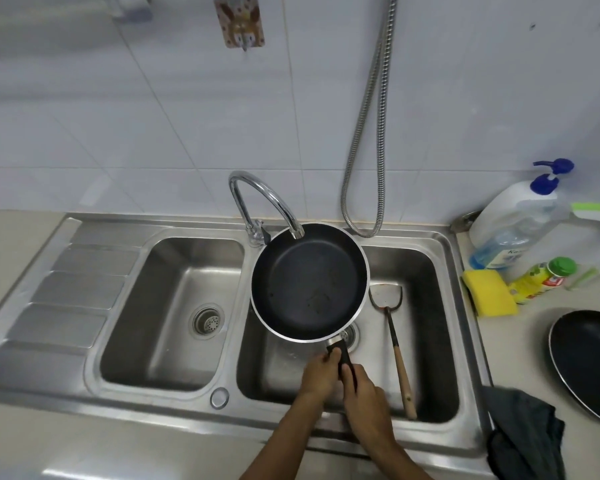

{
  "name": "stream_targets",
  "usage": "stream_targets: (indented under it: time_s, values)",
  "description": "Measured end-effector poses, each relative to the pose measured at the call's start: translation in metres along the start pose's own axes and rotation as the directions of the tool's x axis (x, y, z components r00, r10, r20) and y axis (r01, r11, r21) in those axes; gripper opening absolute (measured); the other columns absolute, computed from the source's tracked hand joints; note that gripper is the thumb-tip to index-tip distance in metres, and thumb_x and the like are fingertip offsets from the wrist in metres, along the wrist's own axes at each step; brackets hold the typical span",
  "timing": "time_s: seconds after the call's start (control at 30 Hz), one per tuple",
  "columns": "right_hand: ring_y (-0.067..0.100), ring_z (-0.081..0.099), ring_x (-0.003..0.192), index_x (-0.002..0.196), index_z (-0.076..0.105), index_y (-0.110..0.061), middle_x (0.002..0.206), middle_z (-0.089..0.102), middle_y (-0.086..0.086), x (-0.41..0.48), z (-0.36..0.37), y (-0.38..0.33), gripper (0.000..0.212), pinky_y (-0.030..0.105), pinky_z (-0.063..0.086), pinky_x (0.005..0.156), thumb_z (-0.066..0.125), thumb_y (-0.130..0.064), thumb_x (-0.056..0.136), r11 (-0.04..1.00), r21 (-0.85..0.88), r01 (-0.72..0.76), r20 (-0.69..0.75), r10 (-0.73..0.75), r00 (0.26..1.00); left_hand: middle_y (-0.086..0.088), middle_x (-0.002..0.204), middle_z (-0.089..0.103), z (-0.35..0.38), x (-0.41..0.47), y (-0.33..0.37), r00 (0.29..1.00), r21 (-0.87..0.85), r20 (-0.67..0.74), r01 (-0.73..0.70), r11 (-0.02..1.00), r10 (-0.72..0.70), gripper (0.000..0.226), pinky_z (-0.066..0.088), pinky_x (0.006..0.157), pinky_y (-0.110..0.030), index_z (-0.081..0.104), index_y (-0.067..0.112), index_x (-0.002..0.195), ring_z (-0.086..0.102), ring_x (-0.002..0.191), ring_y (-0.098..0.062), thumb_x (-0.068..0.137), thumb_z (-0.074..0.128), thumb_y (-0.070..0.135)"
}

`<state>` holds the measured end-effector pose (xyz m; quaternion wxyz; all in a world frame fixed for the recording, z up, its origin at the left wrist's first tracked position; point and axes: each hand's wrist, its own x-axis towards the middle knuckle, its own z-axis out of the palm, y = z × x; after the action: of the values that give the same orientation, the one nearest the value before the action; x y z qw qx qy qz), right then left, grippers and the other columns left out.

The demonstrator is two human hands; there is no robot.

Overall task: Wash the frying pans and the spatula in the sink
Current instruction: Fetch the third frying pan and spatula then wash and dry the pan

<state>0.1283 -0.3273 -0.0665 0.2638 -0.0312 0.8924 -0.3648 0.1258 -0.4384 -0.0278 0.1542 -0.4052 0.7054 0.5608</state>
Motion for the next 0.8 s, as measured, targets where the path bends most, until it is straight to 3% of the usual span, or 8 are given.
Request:
stream_targets:
  time_s: [0.07,0.13,0.23,0.3,0.37,0.5,0.63,0.8]
  values:
    - [0.032,0.068,0.090,0.110,0.058,-0.032,0.095,0.074,0.006,-0.001,0.001,0.001,0.033,0.041,0.053,0.077,0.032,-0.052,0.104,1.000,-0.013,0.025,-0.005,-0.025,1.000,-0.016,0.105,0.072,-0.024,-0.002,0.016,0.995,0.385,0.088,-0.067,0.921,0.036,0.035,0.048,0.087,-0.034,0.070,0.010,0.097,0.066,0.106,-0.030,0.103,0.045,0.033]
    - [0.033,0.067,0.089,0.112,0.058,-0.031,0.093,0.073,0.007,-0.003,0.003,0.003,0.033,0.043,0.053,0.077,0.033,-0.051,0.105,1.000,-0.018,0.021,0.004,-0.021,1.000,-0.016,0.108,0.072,-0.052,-0.006,0.041,0.994,0.635,-0.004,-0.082,0.768,0.109,0.039,0.048,0.084,-0.035,0.071,0.006,0.103,0.066,0.107,-0.032,0.100,0.045,0.035]
    - [0.032,0.066,0.088,0.108,0.057,-0.033,0.090,0.071,0.006,-0.008,0.009,0.009,0.050,0.043,0.053,0.078,0.022,-0.067,0.096,1.000,0.006,-0.003,0.002,0.003,1.000,-0.015,0.106,0.072,-0.094,0.003,0.084,0.910,0.758,-0.220,-0.066,0.648,0.351,0.034,0.052,0.083,-0.039,0.067,0.009,0.106,0.068,0.100,-0.037,0.098,0.046,0.035]
    - [0.030,0.065,0.086,0.105,0.057,-0.034,0.088,0.070,0.005,-0.009,0.011,0.013,0.058,0.042,0.052,0.077,0.017,-0.074,0.089,0.999,0.032,0.002,0.002,-0.002,1.000,-0.017,0.106,0.069,-0.119,0.026,0.109,0.807,0.791,-0.234,-0.167,0.589,0.543,0.026,0.051,0.082,-0.042,0.062,0.009,0.108,0.066,0.100,-0.039,0.098,0.046,0.028]
    - [0.030,0.066,0.086,0.103,0.056,-0.035,0.088,0.070,0.004,-0.009,0.011,0.014,0.045,0.042,0.053,0.078,0.025,-0.066,0.097,0.999,0.039,0.002,0.004,-0.002,1.000,-0.016,0.120,0.064,-0.141,0.056,0.128,0.729,0.848,-0.163,-0.241,0.472,0.664,0.026,0.047,0.088,-0.045,0.057,0.007,0.117,0.060,0.111,-0.036,0.096,0.048,0.018]
    - [0.031,0.066,0.085,0.101,0.057,-0.034,0.086,0.071,0.004,-0.008,0.012,0.017,0.031,0.044,0.053,0.079,0.034,-0.056,0.103,1.000,0.028,-0.001,-0.009,0.002,1.000,-0.015,0.161,0.027,-0.176,0.106,0.144,0.788,0.955,-0.068,-0.127,0.270,0.612,0.057,0.032,0.115,-0.047,0.030,0.001,0.150,0.027,0.149,-0.031,0.096,0.045,0.011]
    - [0.029,0.065,0.083,0.100,0.057,-0.034,0.085,0.070,0.002,-0.007,0.012,0.019,0.030,0.043,0.052,0.078,0.036,-0.055,0.103,0.999,0.035,0.011,-0.023,-0.010,1.000,-0.013,0.165,0.016,-0.189,0.120,0.140,0.802,0.962,-0.051,-0.119,0.244,0.595,0.064,0.030,0.118,-0.046,0.020,0.002,0.154,0.018,0.153,-0.028,0.097,0.046,0.012]
    - [0.030,0.063,0.079,0.097,0.056,-0.035,0.079,0.068,0.002,-0.009,0.012,0.019,0.032,0.042,0.052,0.073,0.034,-0.058,0.100,0.999,0.047,0.016,-0.043,-0.014,0.999,-0.015,0.164,0.022,-0.177,0.114,0.113,0.749,0.899,-0.190,-0.126,0.419,0.634,0.064,0.032,0.115,-0.044,0.024,0.000,0.154,0.024,0.151,-0.028,0.093,0.043,0.007]
